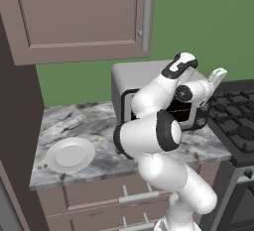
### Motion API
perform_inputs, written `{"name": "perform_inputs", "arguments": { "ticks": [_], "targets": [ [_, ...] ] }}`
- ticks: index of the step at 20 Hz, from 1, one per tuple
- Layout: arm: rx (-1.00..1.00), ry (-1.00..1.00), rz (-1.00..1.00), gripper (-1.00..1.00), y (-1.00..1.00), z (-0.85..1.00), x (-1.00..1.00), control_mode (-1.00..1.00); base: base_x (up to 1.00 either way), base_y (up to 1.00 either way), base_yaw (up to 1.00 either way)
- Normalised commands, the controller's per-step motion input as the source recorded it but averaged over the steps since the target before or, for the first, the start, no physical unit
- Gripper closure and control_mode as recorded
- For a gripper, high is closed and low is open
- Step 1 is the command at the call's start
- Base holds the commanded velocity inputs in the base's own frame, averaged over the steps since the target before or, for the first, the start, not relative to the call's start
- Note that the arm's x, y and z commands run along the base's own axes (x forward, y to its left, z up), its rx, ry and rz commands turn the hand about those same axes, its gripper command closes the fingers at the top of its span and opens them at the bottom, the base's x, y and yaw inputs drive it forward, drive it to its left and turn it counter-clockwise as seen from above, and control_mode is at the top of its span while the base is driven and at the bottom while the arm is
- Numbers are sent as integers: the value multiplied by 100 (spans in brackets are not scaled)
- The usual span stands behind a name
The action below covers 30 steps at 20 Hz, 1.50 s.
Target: Pull the toaster oven rack outwards. Pick up the baguette from the plate and place it on the toaster oven rack. Close the toaster oven door fully and set the temperature to the lowest setting.
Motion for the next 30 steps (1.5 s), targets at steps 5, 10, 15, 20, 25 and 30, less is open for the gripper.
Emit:
{"name": "perform_inputs", "arguments": {
  "ticks": [5, 10, 15, 20, 25, 30],
  "targets": [
    [20, 21, 21, -100, 0, 100, -61, -100, 0, 0, 0],
    [16, 16, 22, -100, 0, 100, -72, -100, 0, 0, 0],
    [13, 9, 22, -100, 0, 100, -65, -100, 0, 0, 0],
    [5, -1, 18, -100, 0, 100, -52, -100, 0, 0, 0],
    [8, -12, 11, -100, 6, 100, -19, -100, 0, 0, 0],
    [8, -15, 8, -100, 9, 90, -9, -100, 0, 0, 0]
  ]
}}
